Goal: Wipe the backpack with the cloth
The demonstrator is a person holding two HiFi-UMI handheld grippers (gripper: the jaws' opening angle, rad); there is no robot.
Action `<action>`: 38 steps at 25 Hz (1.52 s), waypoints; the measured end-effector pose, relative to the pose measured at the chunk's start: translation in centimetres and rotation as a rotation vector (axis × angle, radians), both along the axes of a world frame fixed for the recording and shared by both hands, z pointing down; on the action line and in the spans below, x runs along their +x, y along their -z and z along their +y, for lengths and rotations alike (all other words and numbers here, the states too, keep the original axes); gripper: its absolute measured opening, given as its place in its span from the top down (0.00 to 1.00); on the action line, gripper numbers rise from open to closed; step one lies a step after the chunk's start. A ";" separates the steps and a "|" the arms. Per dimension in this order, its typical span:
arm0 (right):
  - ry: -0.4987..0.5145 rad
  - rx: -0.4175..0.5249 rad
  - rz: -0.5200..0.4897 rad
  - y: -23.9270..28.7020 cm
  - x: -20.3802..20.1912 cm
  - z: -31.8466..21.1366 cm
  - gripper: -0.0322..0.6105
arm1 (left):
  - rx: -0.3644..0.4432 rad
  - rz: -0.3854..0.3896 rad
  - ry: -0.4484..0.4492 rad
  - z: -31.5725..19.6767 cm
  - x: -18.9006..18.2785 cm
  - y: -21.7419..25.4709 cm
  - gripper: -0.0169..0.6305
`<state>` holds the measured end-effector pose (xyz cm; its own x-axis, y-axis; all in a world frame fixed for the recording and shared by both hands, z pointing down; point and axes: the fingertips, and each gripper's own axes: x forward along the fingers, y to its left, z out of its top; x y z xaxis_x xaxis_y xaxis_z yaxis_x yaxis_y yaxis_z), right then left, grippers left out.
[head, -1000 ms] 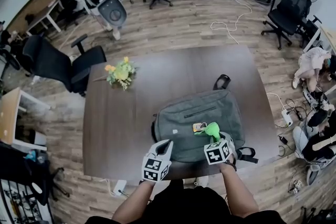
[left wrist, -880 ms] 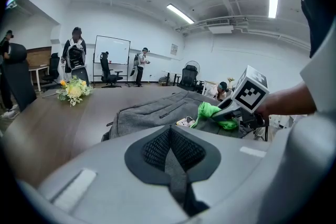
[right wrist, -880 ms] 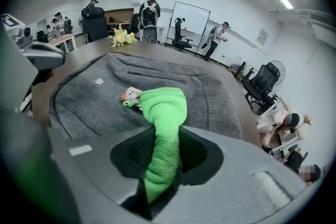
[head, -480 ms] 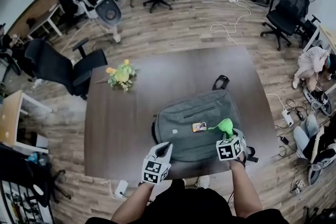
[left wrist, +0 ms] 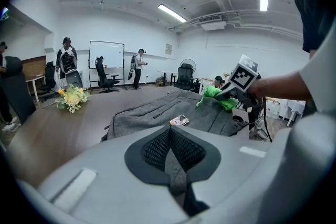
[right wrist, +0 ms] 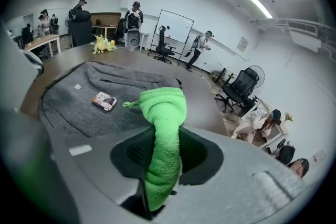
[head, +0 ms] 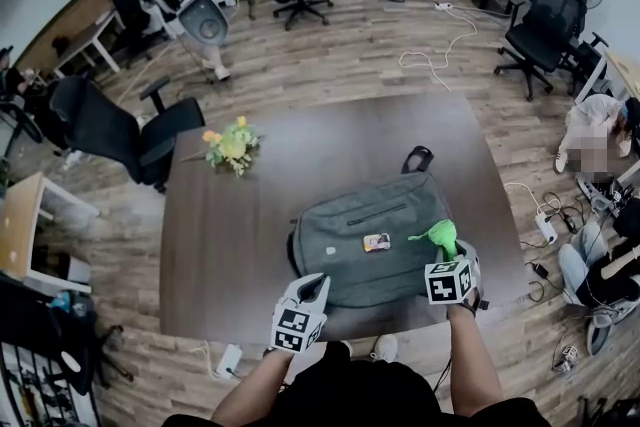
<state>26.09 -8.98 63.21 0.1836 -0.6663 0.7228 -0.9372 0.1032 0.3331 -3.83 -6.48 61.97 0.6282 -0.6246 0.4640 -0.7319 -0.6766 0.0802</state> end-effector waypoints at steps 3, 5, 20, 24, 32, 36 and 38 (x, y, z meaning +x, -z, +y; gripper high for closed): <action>0.020 0.068 -0.023 2.1 -0.9 -0.5 0.78 | 0.004 0.003 0.012 0.0 -0.3 0.0 0.94; 0.030 0.125 -0.055 3.8 -1.8 -0.8 0.78 | 0.002 0.012 0.023 0.0 -0.5 0.2 0.94; 0.296 0.544 -0.339 17.4 -10.0 -1.7 0.78 | 0.182 0.048 0.107 -2.3 -2.6 8.6 0.94; 0.350 0.657 -0.389 20.1 -11.3 -0.9 0.78 | 0.246 0.109 0.120 -2.4 -2.7 12.6 0.94; 0.443 0.750 -0.355 22.6 -13.4 0.1 0.79 | 0.337 0.141 0.152 -2.9 -3.9 16.4 0.94; 0.438 0.750 -0.364 22.5 -13.8 0.1 0.79 | 0.311 0.196 0.174 -3.1 -4.6 16.2 0.94; 0.427 0.753 -0.364 22.6 -13.7 0.1 0.79 | 0.310 0.209 0.182 -3.1 -4.8 16.5 0.94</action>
